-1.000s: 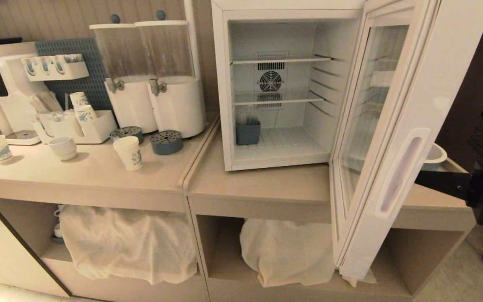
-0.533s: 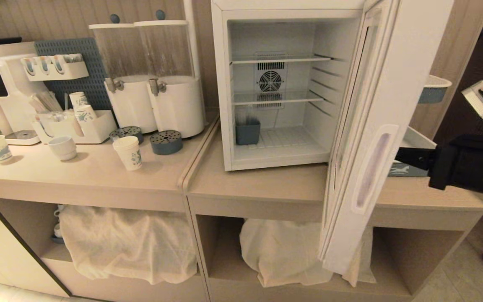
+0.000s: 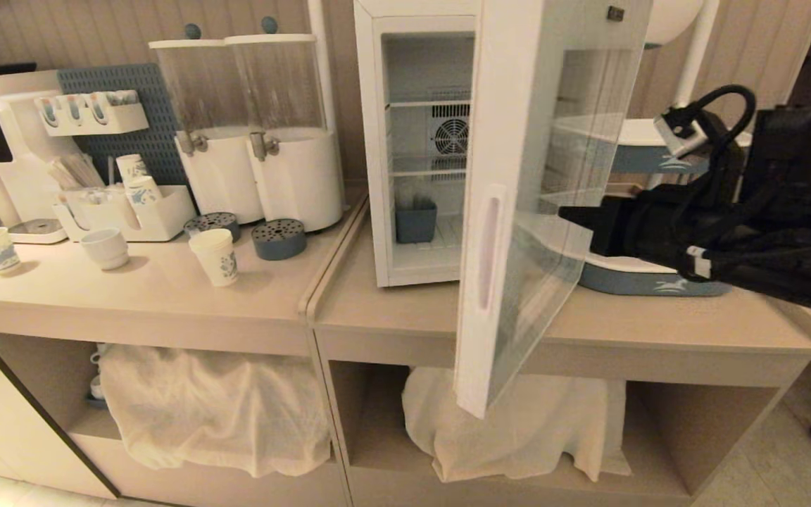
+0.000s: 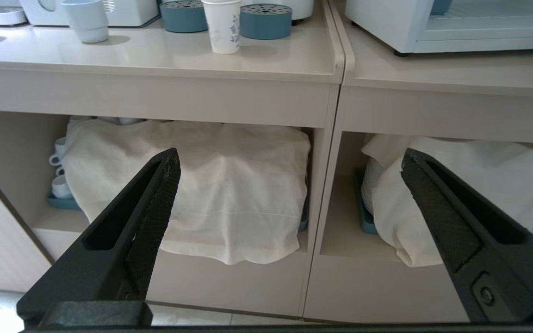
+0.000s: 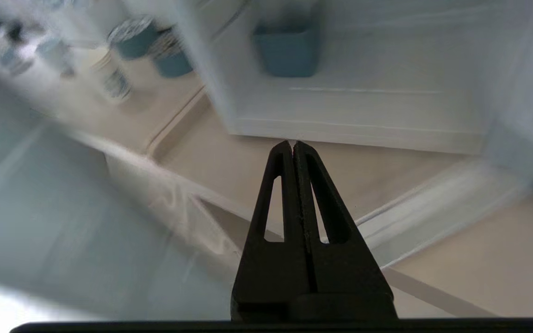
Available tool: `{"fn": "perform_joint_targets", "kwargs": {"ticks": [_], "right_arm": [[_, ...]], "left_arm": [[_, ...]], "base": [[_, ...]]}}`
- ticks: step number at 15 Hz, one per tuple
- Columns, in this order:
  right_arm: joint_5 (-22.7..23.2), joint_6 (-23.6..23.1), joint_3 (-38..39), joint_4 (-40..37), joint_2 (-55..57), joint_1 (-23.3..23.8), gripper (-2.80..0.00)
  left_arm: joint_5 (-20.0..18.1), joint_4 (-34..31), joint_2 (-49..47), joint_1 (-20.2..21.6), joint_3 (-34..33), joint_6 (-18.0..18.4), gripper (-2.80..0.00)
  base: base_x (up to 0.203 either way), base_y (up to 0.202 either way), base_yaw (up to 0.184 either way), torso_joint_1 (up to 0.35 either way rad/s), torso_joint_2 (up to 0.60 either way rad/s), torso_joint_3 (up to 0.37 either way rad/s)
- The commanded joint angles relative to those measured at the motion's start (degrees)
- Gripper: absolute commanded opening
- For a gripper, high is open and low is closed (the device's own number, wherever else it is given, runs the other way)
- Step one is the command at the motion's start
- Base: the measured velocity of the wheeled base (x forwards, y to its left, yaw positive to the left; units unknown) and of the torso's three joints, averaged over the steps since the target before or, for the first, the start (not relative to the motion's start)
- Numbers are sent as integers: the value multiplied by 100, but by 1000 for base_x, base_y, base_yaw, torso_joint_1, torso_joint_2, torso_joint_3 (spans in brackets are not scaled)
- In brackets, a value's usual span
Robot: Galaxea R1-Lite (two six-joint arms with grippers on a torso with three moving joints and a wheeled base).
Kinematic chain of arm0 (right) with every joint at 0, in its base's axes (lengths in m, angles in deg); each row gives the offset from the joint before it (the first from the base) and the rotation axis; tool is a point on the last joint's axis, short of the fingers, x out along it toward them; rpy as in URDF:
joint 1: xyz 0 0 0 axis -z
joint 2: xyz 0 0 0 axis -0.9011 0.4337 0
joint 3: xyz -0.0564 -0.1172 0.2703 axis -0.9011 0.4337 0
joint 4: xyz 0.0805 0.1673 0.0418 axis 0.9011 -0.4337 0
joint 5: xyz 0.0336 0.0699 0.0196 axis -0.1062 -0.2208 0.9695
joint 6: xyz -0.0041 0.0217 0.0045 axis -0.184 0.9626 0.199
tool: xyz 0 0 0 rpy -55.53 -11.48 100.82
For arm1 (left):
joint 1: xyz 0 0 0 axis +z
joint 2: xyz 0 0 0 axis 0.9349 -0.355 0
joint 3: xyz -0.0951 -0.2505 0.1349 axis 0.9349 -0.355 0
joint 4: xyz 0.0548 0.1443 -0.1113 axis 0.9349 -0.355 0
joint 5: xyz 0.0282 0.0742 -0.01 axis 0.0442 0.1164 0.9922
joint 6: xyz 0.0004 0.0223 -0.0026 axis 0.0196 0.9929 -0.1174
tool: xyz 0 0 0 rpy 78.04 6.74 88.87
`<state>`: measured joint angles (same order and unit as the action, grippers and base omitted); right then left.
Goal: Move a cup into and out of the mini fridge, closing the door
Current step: Close the freezer door
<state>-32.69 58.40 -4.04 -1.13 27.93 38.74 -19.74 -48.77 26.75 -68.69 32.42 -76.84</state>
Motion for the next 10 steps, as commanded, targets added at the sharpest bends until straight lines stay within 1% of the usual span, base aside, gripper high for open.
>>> {"fn": "perform_joint_targets", "kwargs": {"ticks": [1,4,6,8,9,10], "right_arm": [[-178,-25,-342,6,557,-430,-280],[-763,-42,-1249,-217,1171,-676,-280],[-1287,-96,-1970,-395,1733,-741,-280],[-1908,-233,-2783,-501,2270,-746,-280],[-2164,-298,-3273,-565,2584,-702,-280],[-2317,-353,-3714,-658,2862,-629,-280]], "left_arm": [[4,3,-2,2,-97,-2,0],[-4,3,-2,2,-97,-2,0],[4,3,-2,2,-97,-11,0],[4,3,-2,2,-97,-20,0],[4,3,-2,2,-97,-20,0],[4,3,-2,2,-101,-20,0]], "base": [[0,0,0,0,0,0],[0,0,0,0,0,0],[0,0,0,0,0,0],[0,0,0,0,0,0],[0,0,0,0,0,0],[0,0,0,0,0,0]]}}
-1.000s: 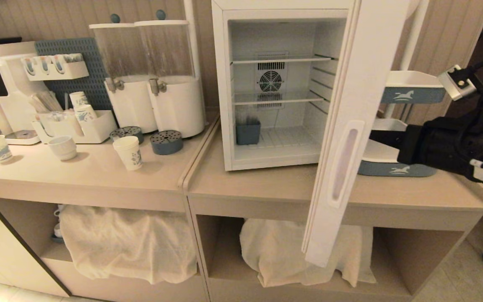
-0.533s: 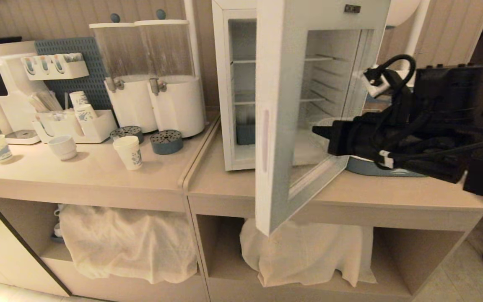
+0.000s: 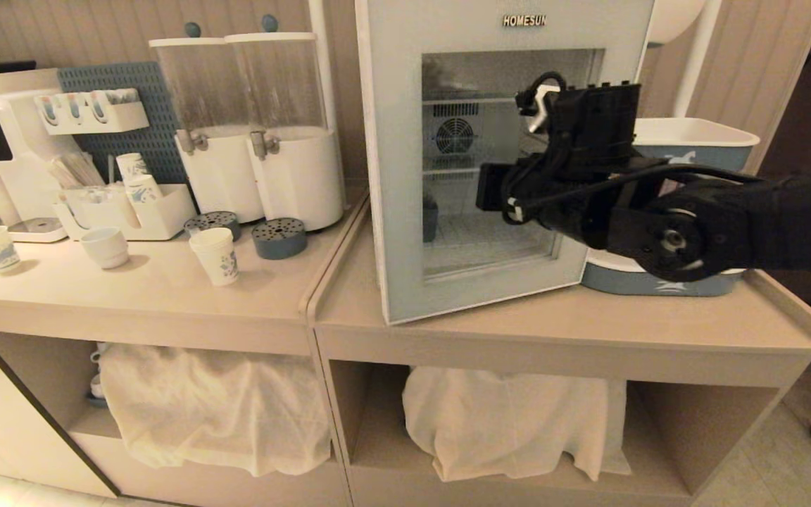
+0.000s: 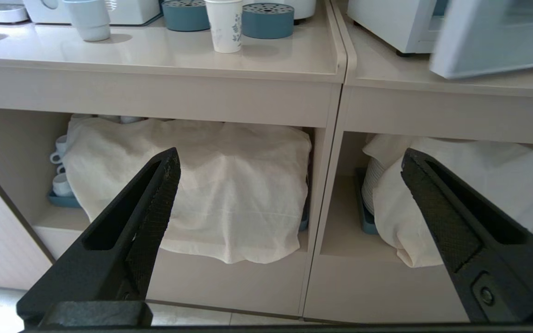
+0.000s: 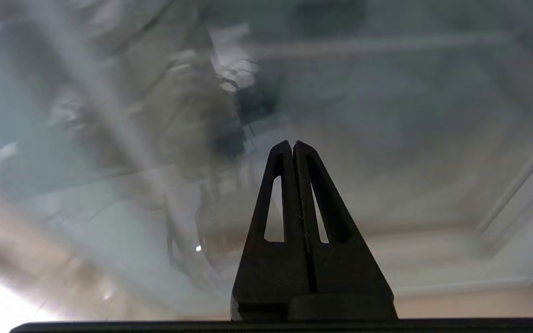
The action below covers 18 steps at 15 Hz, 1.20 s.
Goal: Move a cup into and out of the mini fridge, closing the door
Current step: Close the freezer door
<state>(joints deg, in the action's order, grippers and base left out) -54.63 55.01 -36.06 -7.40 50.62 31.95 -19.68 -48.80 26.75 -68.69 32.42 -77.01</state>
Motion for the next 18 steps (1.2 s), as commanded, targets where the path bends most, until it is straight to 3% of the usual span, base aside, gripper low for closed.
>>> {"fn": "perform_joint_targets", "kwargs": {"ticks": [1,5,9,14,16,18], "right_arm": [[-222,-56,-919,-134,851,124,-280],[-332,-116,-2129,-613,1659,402,-280],[-346,-95,-2121,-719,1677,449,-280],[102,138,-674,-781,21,657,-280],[450,188,10,-799,-694,918,-280],[1104,253,759,-832,-1698,1355,-280]], "left_arm": [[-1,6,-2,2,-97,-3,0],[-1,6,-2,2,-97,-3,0],[-1,6,-2,2,-97,-3,0],[-1,6,-2,2,-97,15,0],[-1,6,-2,2,-97,6,0],[-1,6,-2,2,-97,6,0]], "base": [[0,0,0,0,0,0],[0,0,0,0,0,0],[0,0,0,0,0,0],[0,0,0,0,0,0],[0,0,0,0,0,0],[0,0,0,0,0,0]]}}
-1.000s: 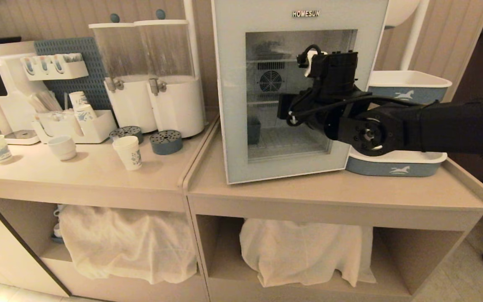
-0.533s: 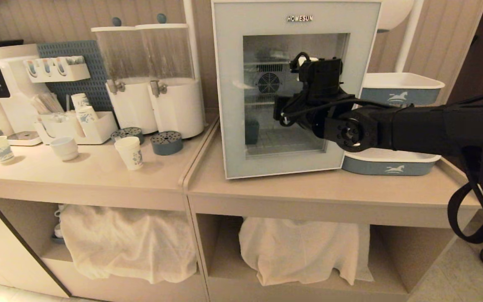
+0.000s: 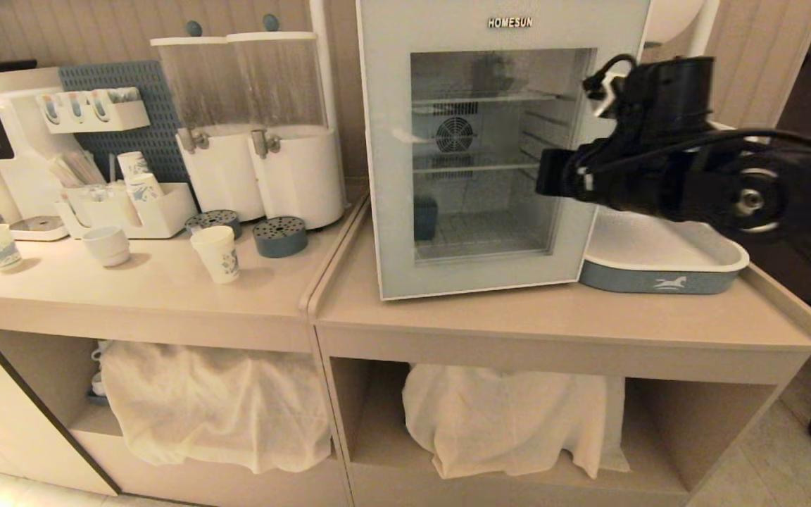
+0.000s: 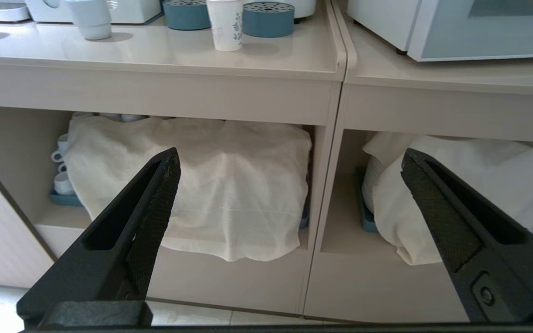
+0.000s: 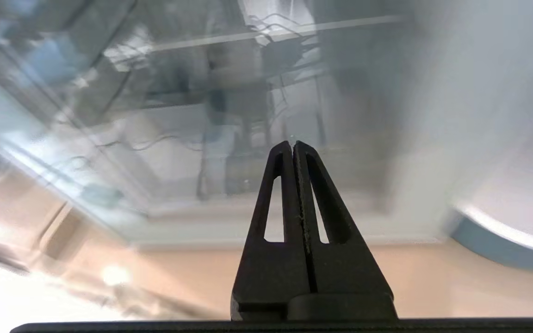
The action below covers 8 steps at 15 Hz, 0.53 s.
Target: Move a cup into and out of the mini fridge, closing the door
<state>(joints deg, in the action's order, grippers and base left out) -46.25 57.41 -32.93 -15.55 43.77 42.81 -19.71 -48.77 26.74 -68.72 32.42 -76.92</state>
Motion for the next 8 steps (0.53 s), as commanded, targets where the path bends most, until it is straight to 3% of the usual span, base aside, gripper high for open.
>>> {"fn": "perform_joint_targets", "kwargs": {"ticks": [1,4,6,8], "right_arm": [[635,33,858,-60,-1634,573,-280],[2029,69,2000,-346,-3296,2053,-280],[3575,78,2416,-916,-4306,4018,-280],[5518,67,2700,-1790,-5394,5767,-280]], "left_arm": [[-4,3,-2,4,-97,-3,0],[1,3,-2,4,-97,-1,0],[-3,3,-2,4,-97,-3,0],[1,3,-2,4,-97,-3,0]], "base": [[0,0,0,0,0,0],[0,0,0,0,0,0],[0,0,0,0,0,0],[0,0,0,0,0,0]]}}
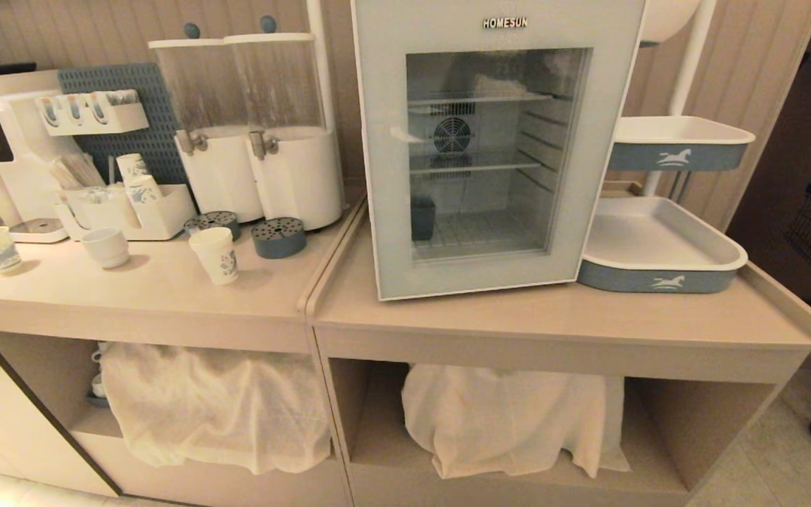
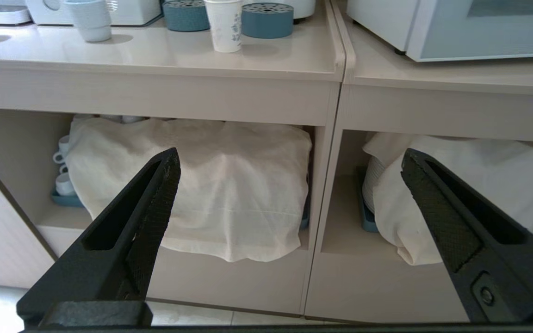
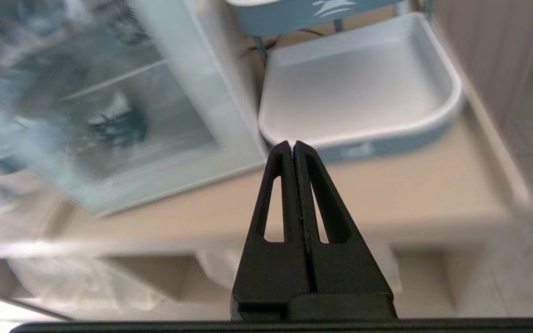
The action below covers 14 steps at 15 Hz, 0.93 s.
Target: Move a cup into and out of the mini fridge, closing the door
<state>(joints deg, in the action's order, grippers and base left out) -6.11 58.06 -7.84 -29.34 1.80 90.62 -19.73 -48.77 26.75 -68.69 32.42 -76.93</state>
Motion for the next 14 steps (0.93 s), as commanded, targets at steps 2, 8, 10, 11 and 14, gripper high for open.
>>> {"fn": "perform_joint_targets", "kwargs": {"ticks": [2,8,10,11,14], "right_arm": [[3537,59,276,-1490,-2065,1910,-280],[5080,1311,-1692,-2853,-1921,2070,-280],[5241,1475,-1792,-2847,-1834,2062,-280],[5383,1500,-1933,-2847,-1812,2051,-280],[5147,1508,-1865,-2856,-1854,1267,-280]], "left_arm": [[3,3,-2,2,-97,-3,0],[-6,0,-2,2,-97,76,0],[-6,-5,-2,2,-97,76,0],[-6,-5,-2,2,-97,76,0],[-6,-5,-2,2,-97,76,0]], "base": [[0,0,0,0,0,0],[0,0,0,0,0,0],[0,0,0,0,0,0],[0,0,0,0,0,0],[0,0,0,0,0,0]]}}
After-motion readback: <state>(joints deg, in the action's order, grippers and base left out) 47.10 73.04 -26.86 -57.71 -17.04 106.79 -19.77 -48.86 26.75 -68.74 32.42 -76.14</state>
